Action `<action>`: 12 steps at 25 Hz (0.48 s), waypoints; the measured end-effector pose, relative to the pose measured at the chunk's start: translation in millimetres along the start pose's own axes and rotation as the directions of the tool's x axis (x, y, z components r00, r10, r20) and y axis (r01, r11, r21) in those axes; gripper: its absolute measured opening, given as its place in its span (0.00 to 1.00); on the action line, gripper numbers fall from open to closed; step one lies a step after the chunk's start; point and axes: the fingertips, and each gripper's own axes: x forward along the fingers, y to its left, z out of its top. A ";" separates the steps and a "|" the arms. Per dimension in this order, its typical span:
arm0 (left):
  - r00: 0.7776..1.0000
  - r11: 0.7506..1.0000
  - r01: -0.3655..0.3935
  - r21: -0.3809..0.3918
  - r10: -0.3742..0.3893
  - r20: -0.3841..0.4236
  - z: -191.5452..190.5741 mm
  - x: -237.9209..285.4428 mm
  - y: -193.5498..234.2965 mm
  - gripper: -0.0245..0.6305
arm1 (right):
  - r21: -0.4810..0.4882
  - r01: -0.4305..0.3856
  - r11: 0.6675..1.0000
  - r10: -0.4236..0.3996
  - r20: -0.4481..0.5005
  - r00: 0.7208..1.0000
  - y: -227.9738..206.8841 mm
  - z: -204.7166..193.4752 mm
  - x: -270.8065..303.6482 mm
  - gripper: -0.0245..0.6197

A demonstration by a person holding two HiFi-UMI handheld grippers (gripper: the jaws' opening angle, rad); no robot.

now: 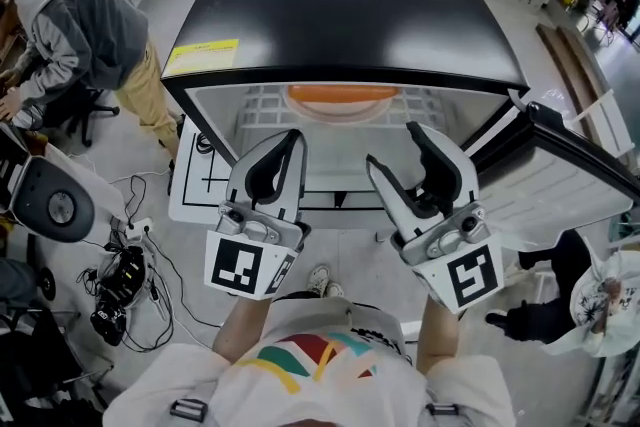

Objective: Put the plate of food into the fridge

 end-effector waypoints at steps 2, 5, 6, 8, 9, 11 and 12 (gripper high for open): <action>1.000 1.000 0.007 -0.001 -0.007 -0.001 -0.6 -1.2 -5.9 0.04 | 0.070 0.018 0.997 -0.019 0.012 1.000 0.9 -5.0 -8.2 0.37; 1.000 1.000 0.010 -0.009 -0.010 -0.001 -1.8 -3.6 -11.4 0.04 | 0.113 0.059 0.992 -0.058 -0.011 0.998 5.9 -17.2 -19.4 0.37; 1.000 1.000 0.012 -0.010 -0.012 -0.002 -1.8 -4.5 -12.6 0.04 | 0.132 0.066 0.989 -0.064 -0.015 0.998 9.1 -20.0 -22.7 0.37; 1.000 1.000 0.013 -0.013 -0.013 -0.004 -2.6 -6.6 -15.0 0.04 | 0.185 0.084 0.979 -0.083 -0.009 0.996 13.0 -22.6 -30.2 0.33; 1.000 1.000 0.014 -0.014 -0.015 -0.006 -3.5 -7.6 -16.2 0.04 | 0.213 0.105 0.971 -0.107 -0.001 0.994 11.7 -23.1 -34.6 0.22; 1.000 1.000 0.017 -0.014 -0.017 -0.009 -5.1 -8.8 -18.3 0.04 | 0.257 0.170 0.951 -0.176 0.001 0.984 3.1 -25.5 -42.3 0.04; 1.000 1.000 0.018 -0.013 -0.018 -0.010 -5.3 -9.0 -18.9 0.04 | 0.271 0.200 0.942 -0.205 -0.008 0.979 -1.6 -28.0 -44.9 0.04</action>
